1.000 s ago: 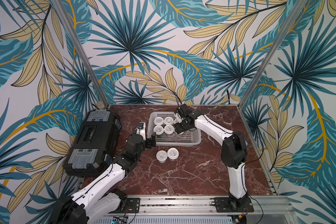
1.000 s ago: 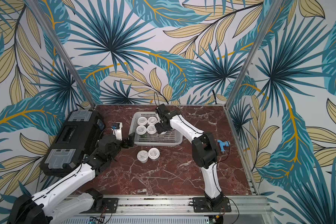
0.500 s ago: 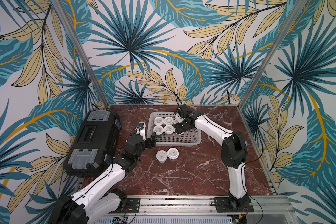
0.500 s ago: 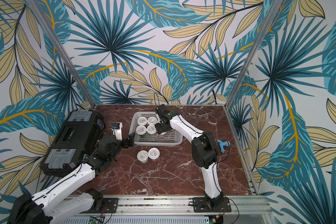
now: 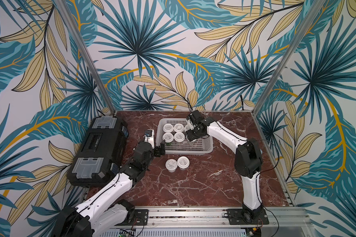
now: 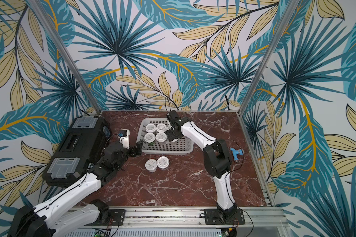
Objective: Put the yogurt in the basket
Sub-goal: Place the yogurt in the basket.
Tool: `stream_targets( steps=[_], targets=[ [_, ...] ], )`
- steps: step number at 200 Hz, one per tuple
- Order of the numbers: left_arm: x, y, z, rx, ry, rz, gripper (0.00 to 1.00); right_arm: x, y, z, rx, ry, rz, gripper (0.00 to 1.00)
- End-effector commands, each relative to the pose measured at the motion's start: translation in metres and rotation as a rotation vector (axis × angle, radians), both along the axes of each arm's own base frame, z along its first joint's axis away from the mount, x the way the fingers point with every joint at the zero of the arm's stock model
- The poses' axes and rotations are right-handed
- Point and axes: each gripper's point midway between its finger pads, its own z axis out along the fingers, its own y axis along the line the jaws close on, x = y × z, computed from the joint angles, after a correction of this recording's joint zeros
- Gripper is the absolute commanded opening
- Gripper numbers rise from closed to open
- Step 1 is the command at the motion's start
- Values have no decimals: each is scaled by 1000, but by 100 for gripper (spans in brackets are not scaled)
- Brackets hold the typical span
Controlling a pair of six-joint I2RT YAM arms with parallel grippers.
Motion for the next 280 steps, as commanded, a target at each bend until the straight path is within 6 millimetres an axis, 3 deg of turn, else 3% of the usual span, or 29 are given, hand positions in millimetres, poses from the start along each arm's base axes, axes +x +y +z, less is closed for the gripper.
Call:
stream_targets(
  steps=[1,55,115,185,226,280],
  targets=[
    [4,1,24,-27,-51,6,93,0,-2,-14,-4,20,4,68],
    [4,0,25,-28,-53,5,93,-6,6,-14,40,37,22,69],
    [4,0,24,-26,-50,6,93,-9,4,-20,38,45,22,78],
    [5,0,23,-24,-47,6,93,-18,-1,17,74,-18,18,91],
    [5,1,23,-24,-47,9,93,-23,0,28,113,-30,18,92],
    [5,1,24,-24,-47,11,93,-43,-14,36,135,-39,-5,90]
  ],
)
